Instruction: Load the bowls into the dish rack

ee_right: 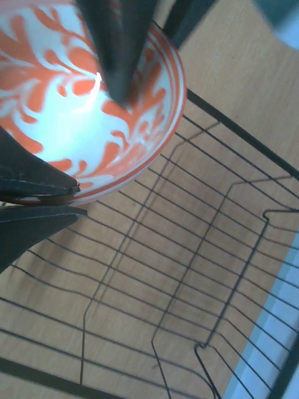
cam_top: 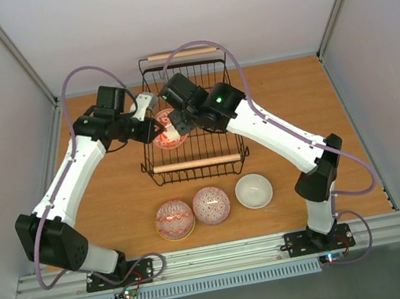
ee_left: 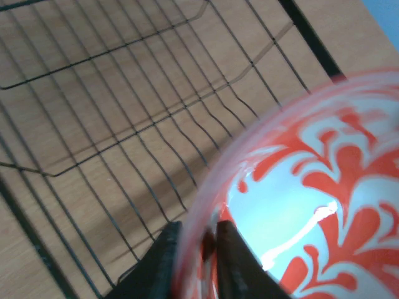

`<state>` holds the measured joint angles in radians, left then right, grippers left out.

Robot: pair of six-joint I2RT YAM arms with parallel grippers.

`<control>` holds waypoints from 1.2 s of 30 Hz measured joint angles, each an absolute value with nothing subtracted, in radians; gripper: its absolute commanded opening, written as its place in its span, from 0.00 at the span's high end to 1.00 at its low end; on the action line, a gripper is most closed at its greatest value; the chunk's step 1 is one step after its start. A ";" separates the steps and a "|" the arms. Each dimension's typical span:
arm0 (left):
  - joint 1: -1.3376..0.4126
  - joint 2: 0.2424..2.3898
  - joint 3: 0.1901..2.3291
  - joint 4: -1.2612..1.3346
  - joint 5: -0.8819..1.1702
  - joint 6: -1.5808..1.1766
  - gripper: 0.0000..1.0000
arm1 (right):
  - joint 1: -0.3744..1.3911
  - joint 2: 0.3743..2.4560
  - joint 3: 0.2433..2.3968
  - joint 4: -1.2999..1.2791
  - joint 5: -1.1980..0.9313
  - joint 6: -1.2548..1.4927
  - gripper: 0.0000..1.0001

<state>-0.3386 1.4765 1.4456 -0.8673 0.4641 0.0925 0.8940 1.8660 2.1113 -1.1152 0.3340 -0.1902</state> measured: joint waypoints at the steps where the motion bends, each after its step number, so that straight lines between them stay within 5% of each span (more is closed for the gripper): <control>1: -0.337 1.477 1.446 -0.869 0.459 0.083 0.99 | 0.894 1.865 2.110 -1.113 0.332 -0.194 0.99; 5: -0.324 1.479 1.446 -0.854 0.429 0.055 1.00 | 0.901 1.860 2.081 -1.112 0.321 -0.193 0.97; 6: -0.324 1.479 1.443 -0.856 0.427 0.054 1.00 | 0.901 1.859 2.073 -1.107 0.319 -0.194 0.90; 9: -0.325 1.473 1.417 -0.844 0.429 0.065 1.00 | 0.899 1.834 2.009 -1.057 0.296 -0.203 0.42; 12: -0.338 1.442 1.363 -0.838 0.455 0.083 1.00 | 0.890 1.747 1.847 -0.921 0.209 -0.207 0.22; 24: -0.271 1.269 1.185 -0.619 0.761 0.085 0.99 | 0.680 1.333 1.345 -0.388 -0.447 -0.018 0.01; 36: -0.095 1.330 1.091 -0.314 1.119 -0.178 1.00 | 0.610 1.419 1.099 0.110 -0.863 0.333 0.01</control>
